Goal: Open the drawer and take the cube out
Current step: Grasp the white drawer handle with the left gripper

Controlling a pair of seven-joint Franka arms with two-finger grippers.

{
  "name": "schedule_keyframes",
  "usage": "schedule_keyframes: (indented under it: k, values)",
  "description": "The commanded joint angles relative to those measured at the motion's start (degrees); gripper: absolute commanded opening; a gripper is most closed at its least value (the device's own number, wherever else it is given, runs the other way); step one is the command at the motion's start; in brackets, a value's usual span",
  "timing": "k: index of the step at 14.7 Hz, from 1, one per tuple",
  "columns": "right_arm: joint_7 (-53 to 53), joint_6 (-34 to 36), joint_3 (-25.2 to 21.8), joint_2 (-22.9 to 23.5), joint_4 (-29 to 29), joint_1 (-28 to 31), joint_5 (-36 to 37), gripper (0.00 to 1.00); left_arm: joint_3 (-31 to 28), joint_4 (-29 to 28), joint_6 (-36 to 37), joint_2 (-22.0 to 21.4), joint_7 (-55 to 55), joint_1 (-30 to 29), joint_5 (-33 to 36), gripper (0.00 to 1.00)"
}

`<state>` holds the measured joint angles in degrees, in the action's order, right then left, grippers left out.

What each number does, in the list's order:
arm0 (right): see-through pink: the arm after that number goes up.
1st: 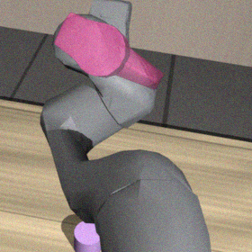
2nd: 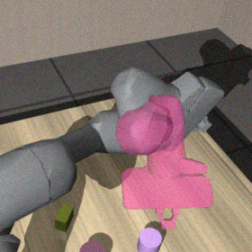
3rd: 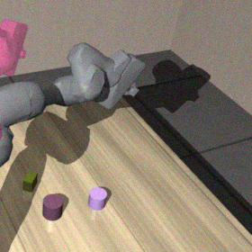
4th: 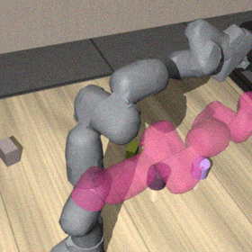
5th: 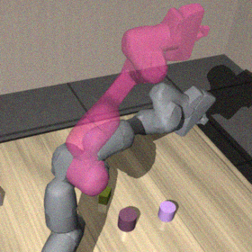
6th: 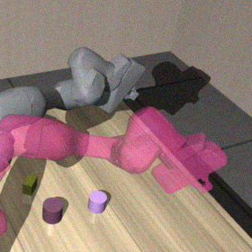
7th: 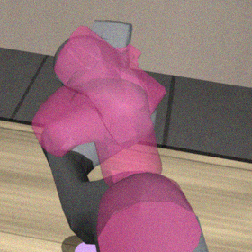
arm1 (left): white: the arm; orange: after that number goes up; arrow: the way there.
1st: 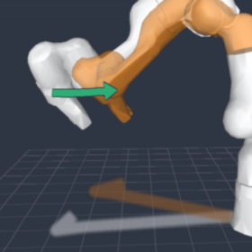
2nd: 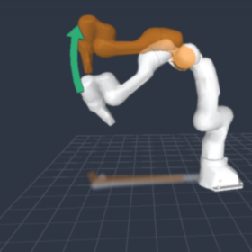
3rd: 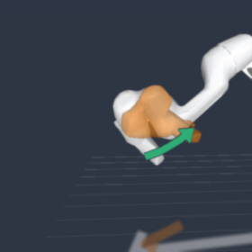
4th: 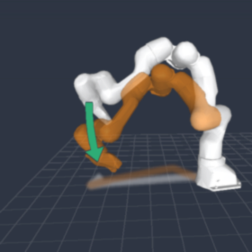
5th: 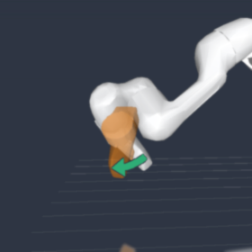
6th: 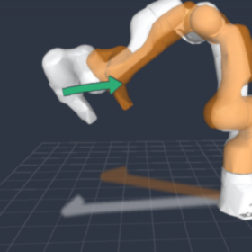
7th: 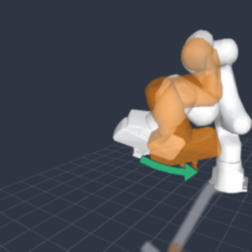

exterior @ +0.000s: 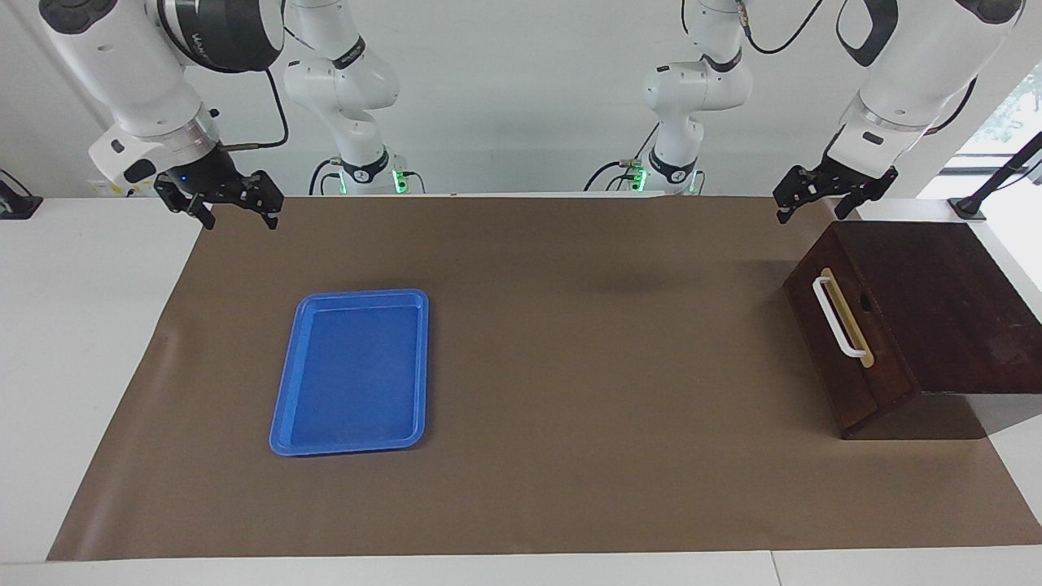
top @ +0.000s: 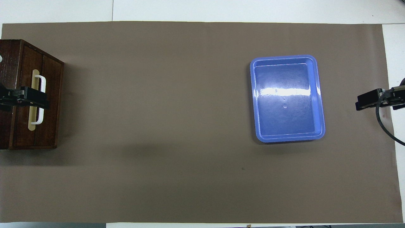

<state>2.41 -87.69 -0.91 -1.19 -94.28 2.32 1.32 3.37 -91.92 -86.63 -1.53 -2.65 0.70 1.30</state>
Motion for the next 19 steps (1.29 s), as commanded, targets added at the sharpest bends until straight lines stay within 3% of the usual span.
schedule_keyframes:
  k: [1,5,8,9,15,19]
  values:
    - [-0.4,-0.2,0.1,-0.7,-0.6,0.1,0.1,1.0,-0.8,-0.4,-0.4,-0.4,0.9,0.5,-0.8,1.0]
    - [-0.4,-0.2,0.1,-0.8,-0.6,0.1,0.1,1.0,-0.6,-1.3,-2.6,-0.5,1.2,0.1,-0.6,1.0]
    - [-0.4,-0.2,0.1,-0.7,-0.6,0.1,0.0,1.0,-0.6,-9.0,-13.2,-2.1,2.4,0.7,1.6,1.0]
    - [-0.4,-0.2,0.1,-0.7,-0.6,0.1,0.0,1.0,-0.3,-11.6,-15.7,-2.2,2.5,1.6,5.2,1.0]
    - [-0.4,-0.2,0.1,-0.8,-0.6,0.1,0.0,1.0,-0.3,-21.3,-27.5,-1.8,6.8,1.9,15.3,1.0]
    - [-0.4,-0.2,0.1,-0.9,-1.0,0.1,0.0,1.0,-0.4,-27.3,-37.9,1.4,6.6,-0.5,17.8,1.0]
